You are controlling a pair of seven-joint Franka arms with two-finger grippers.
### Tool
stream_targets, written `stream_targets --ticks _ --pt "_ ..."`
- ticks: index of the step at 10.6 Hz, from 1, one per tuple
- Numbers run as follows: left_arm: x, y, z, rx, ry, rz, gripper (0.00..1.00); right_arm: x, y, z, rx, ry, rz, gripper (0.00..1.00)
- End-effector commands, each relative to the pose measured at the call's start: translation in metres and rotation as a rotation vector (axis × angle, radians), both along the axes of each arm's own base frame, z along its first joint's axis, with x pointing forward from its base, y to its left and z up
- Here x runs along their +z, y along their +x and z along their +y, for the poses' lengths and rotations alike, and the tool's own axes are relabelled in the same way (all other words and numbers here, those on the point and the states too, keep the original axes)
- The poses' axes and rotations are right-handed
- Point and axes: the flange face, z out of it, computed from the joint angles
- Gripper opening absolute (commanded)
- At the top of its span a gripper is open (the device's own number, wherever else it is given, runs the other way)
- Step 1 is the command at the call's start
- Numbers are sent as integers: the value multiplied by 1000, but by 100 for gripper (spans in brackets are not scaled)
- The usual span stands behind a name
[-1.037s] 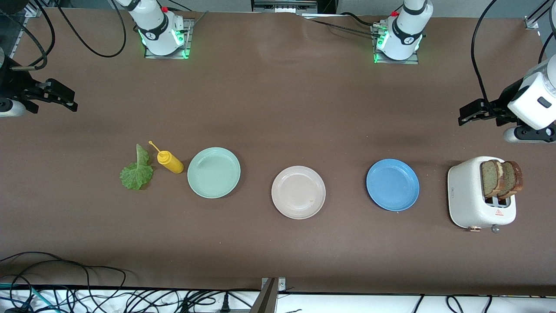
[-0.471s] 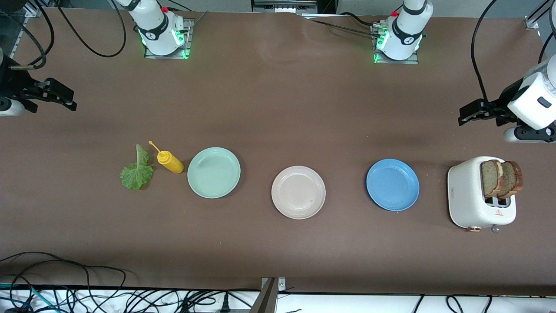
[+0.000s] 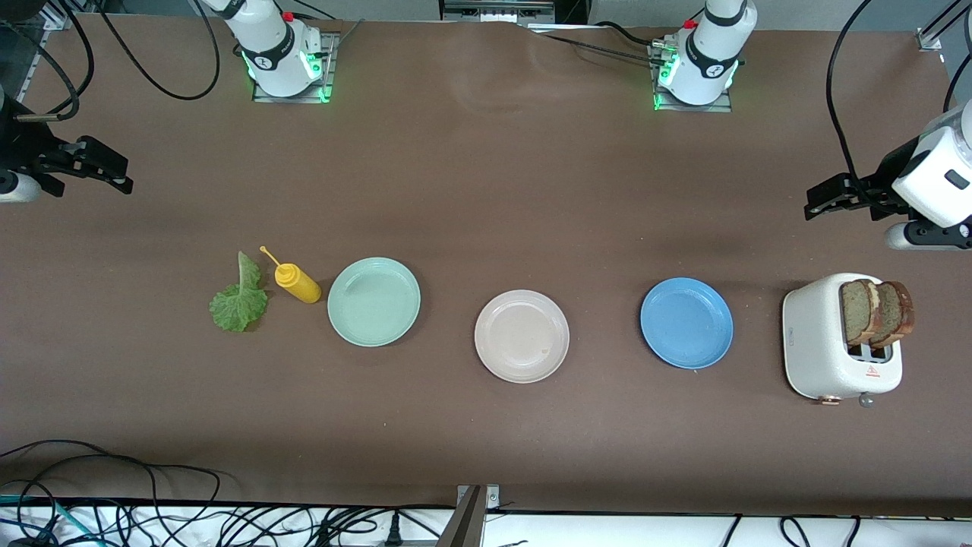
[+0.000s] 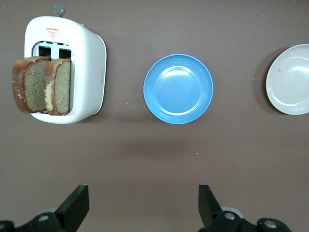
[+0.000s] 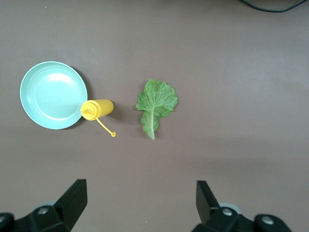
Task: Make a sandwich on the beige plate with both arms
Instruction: 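Move the left gripper down over the bread slices in the toaster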
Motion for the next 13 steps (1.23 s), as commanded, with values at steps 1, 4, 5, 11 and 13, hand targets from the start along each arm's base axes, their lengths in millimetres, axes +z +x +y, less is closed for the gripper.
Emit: stream_targets --ticks 1,4,5,11,13 --pt "3 0 19 29 28 -4 100 3 -1 -2 -12 -10 5 100" --pt "-15 10 45 60 29 12 100 -2 2 0 -12 -3 5 100" --pt "-23 16 57 75 28 3 100 -2 2 -1 -14 -2 6 100" --pt "-106 64 103 -12 97 -25 100 -9 7 -18 -34 -4 15 100" --pt "-130 76 108 -32 122 -31 100 -15 10 -16 -31 -3 23 100"
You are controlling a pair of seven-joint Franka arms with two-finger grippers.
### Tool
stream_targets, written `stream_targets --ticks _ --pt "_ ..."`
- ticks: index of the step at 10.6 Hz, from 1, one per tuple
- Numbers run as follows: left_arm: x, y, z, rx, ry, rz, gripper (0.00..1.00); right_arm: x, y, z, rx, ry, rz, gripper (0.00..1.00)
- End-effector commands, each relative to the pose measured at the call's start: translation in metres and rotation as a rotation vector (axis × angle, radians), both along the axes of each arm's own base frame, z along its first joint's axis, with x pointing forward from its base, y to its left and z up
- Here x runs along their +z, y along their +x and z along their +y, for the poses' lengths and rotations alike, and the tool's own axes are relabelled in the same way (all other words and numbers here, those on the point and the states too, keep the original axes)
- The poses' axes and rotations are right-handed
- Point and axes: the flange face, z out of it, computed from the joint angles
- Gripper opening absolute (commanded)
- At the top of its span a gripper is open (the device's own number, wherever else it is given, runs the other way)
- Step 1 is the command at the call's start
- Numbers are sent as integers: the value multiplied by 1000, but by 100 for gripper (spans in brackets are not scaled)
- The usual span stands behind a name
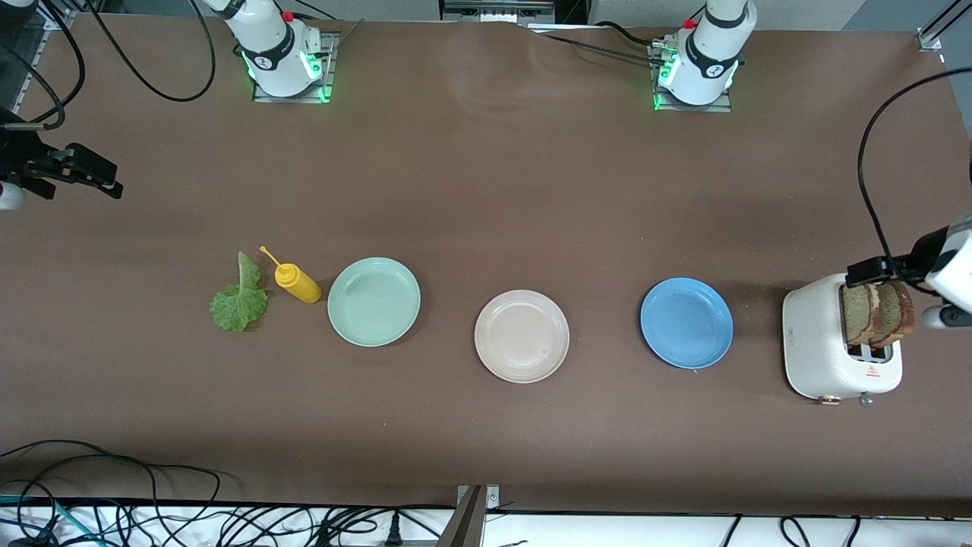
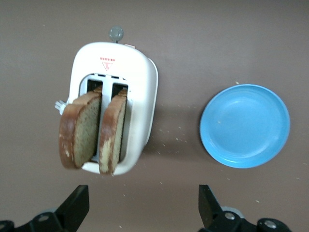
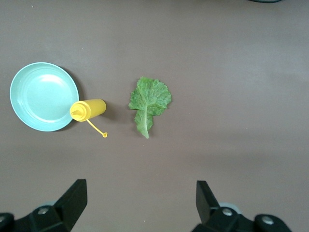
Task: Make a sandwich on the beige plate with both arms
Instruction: 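Move the left gripper down over the bread slices in the toaster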
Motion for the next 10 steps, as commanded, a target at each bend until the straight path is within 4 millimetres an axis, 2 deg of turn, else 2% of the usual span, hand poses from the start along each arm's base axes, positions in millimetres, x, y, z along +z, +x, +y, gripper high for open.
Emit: stream_targets --ticks 1,4,7,10 --pt "-20 12 17 -29 31 -15 100 -1 3 3 5 -1 4 100" --pt "-38 25 24 -23 32 -16 100 1 3 8 7 35 -4 100" --pt "-55 27 26 -21 29 4 100 -1 3 15 19 35 4 100" --pt "-63 30 33 -16 31 -10 100 -1 3 15 18 35 3 100"
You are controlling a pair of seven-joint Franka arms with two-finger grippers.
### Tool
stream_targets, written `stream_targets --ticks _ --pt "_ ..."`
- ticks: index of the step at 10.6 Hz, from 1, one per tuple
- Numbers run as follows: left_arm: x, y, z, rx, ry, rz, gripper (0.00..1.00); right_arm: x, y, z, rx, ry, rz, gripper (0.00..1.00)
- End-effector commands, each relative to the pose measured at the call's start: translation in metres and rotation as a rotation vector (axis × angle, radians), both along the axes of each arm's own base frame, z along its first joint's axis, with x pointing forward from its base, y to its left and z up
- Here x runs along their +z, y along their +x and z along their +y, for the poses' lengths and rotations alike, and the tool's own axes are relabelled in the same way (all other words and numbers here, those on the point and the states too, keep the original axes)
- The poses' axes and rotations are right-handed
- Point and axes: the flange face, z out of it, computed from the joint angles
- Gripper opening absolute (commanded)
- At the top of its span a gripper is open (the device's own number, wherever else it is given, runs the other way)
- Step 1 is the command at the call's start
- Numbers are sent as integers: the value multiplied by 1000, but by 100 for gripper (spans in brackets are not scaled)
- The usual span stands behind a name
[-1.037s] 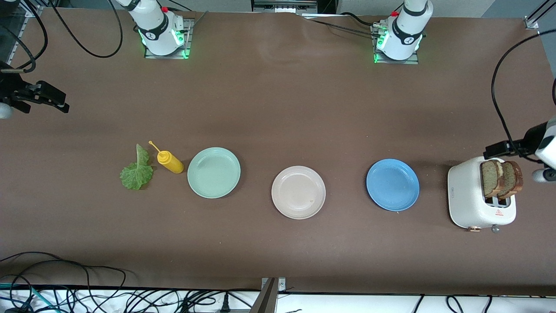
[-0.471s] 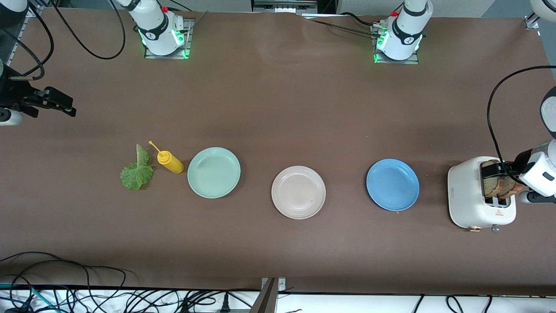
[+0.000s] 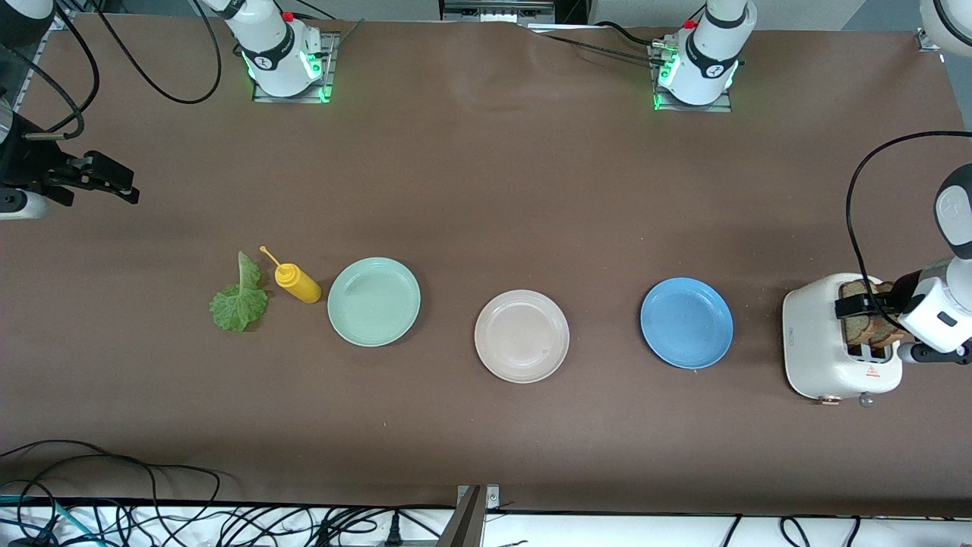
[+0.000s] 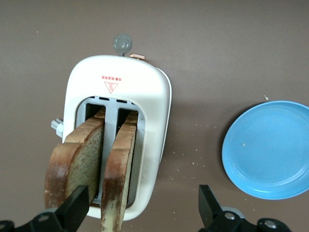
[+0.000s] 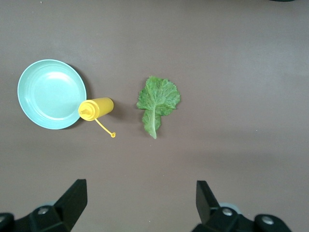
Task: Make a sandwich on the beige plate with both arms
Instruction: 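Move the left gripper down over the bread slices in the toaster, then grasp one bread slice with the left gripper and lift it out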
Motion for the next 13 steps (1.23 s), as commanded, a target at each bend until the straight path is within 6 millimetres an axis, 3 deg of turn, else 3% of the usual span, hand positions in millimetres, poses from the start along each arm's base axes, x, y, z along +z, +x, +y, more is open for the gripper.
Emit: stream_targets --ticks 1,5,8,9,13 --pt "-1 7 7 -23 24 -4 100 5 0 2 -1 18 -4 100" --pt "-17 10 21 -11 26 -23 100 5 0 3 0 18 -4 100" --pt "-29 9 24 -5 22 -7 88 4 -1 6 7 16 1 100" --pt "-31 9 25 1 14 -5 77 4 -1 7 10 15 2 100" --pt "-32 8 25 4 4 6 0 4 -1 12 13 15 2 100"
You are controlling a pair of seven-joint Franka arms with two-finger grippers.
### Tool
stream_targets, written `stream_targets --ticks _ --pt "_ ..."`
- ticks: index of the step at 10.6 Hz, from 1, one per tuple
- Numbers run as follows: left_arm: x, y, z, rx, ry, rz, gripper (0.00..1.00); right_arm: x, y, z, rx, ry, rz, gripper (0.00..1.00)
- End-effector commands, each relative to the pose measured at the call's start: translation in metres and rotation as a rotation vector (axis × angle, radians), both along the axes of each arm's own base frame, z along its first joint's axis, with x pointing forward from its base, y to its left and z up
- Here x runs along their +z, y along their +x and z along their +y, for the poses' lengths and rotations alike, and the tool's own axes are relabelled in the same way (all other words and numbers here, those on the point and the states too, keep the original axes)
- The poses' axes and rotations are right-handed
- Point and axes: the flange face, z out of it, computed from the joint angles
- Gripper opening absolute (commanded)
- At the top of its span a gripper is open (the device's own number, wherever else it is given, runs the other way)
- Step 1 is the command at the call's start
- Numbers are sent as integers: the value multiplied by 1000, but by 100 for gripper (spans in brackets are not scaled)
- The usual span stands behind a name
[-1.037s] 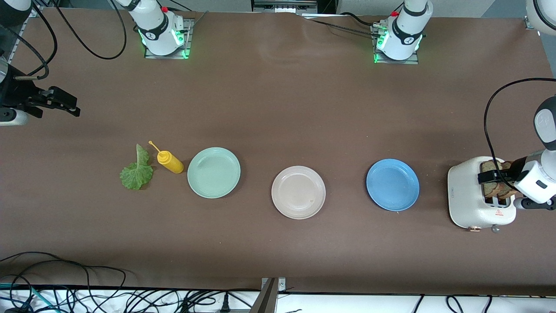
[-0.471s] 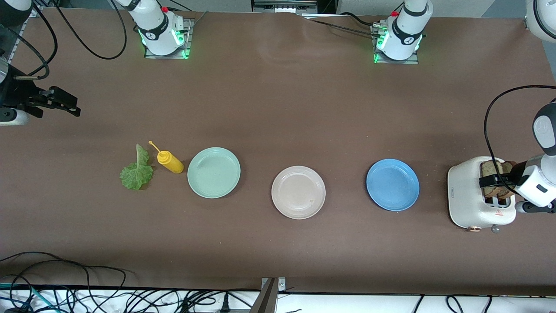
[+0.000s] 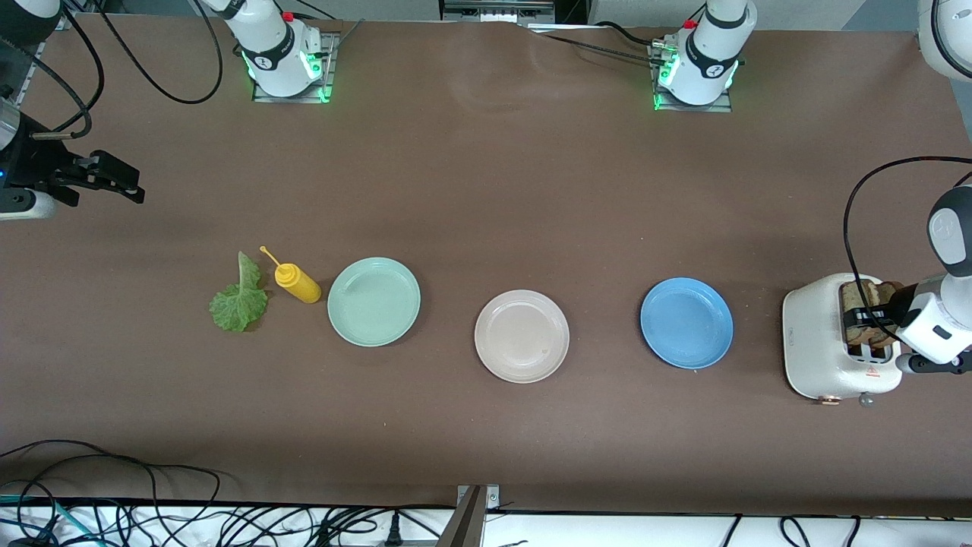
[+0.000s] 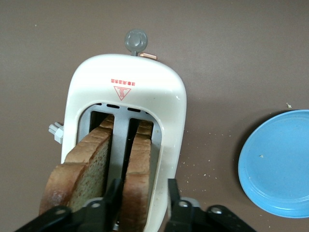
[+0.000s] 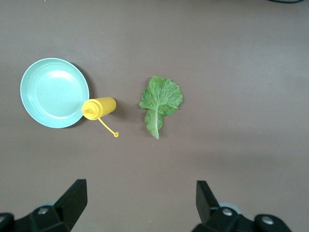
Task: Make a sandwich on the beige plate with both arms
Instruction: 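Grasp one bread slice with the left gripper and lift it out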
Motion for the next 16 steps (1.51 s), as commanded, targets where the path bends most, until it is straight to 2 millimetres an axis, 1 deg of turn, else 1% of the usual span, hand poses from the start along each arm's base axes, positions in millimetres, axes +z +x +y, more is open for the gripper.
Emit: stream_targets --ticks 1,3,5,8,9,10,11,13,14,16 --pt "2 2 3 -27 6 4 0 4 -1 4 -1 14 2 100" --pt "3 2 3 -68 3 8 0 4 -1 4 -1 14 2 100" --pt "13 3 1 -66 2 9 0 4 -1 4 -1 14 2 100" --pt "16 -1 -2 -66 -6 36 0 4 -1 4 -1 14 0 100" --pt "36 4 -1 -63 -1 17 0 4 -1 4 -1 13 0 100" --pt "45 5 -4 -63 -1 25 0 4 0 4 -1 13 -2 100" --pt "52 6 -6 -63 0 23 0 4 0 4 -3 13 -3 100" --pt "56 6 -7 -63 0 26 0 4 -1 4 -2 11 0 100" --pt "64 6 -7 -61 1 25 0 4 -1 3 4 10 3 100" --pt "83 6 -12 -53 -3 32 0 6 0 -1 -5 5 -8 100"
